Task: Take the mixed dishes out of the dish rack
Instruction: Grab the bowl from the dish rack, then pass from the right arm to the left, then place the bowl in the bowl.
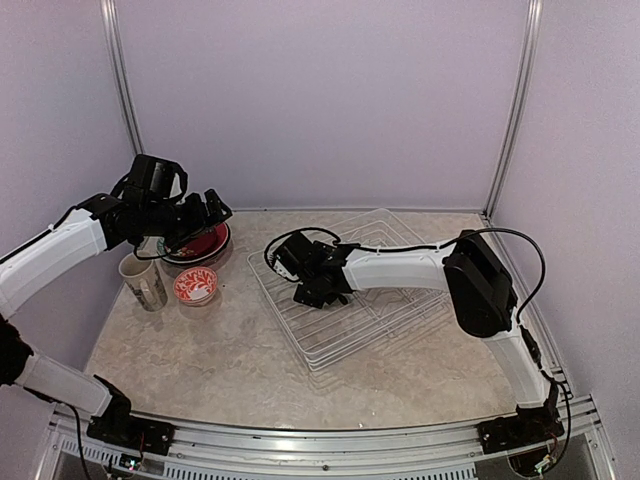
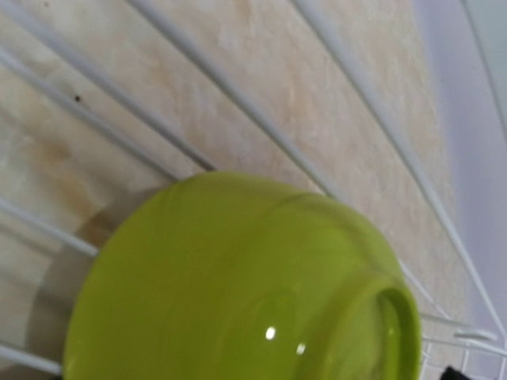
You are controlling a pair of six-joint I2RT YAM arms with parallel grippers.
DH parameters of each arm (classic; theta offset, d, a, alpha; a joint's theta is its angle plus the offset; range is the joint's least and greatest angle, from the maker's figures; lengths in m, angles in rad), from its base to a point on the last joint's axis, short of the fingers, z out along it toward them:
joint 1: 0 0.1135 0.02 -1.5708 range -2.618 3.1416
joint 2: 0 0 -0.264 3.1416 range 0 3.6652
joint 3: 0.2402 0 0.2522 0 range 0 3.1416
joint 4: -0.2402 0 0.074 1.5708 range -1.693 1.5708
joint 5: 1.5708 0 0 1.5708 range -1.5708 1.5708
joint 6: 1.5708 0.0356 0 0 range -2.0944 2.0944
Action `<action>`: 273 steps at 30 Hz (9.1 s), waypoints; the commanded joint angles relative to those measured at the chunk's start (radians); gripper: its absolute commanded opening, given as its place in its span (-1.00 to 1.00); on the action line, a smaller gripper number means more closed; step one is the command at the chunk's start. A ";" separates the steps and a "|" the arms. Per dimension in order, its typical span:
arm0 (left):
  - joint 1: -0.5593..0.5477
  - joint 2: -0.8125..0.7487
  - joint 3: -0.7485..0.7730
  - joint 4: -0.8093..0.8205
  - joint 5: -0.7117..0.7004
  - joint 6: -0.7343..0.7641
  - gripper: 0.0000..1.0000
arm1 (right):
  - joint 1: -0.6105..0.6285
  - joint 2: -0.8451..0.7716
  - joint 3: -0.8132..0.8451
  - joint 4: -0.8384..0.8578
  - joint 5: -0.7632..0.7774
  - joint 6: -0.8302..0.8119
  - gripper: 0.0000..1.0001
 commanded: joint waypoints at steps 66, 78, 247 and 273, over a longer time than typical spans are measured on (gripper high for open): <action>-0.003 -0.015 0.003 -0.002 0.046 -0.012 0.98 | -0.057 -0.140 -0.193 0.287 0.053 0.011 -0.08; -0.010 0.012 0.014 -0.002 0.081 -0.013 0.98 | -0.068 -0.182 -0.359 0.566 0.001 -0.175 0.25; 0.112 0.092 0.098 -0.283 -0.058 -0.218 -1.00 | -0.279 -0.895 -0.723 0.350 -0.707 0.874 0.66; 0.216 0.308 0.087 -0.357 -0.136 -0.201 -0.92 | -0.280 -0.874 -0.718 0.352 -0.726 0.884 0.75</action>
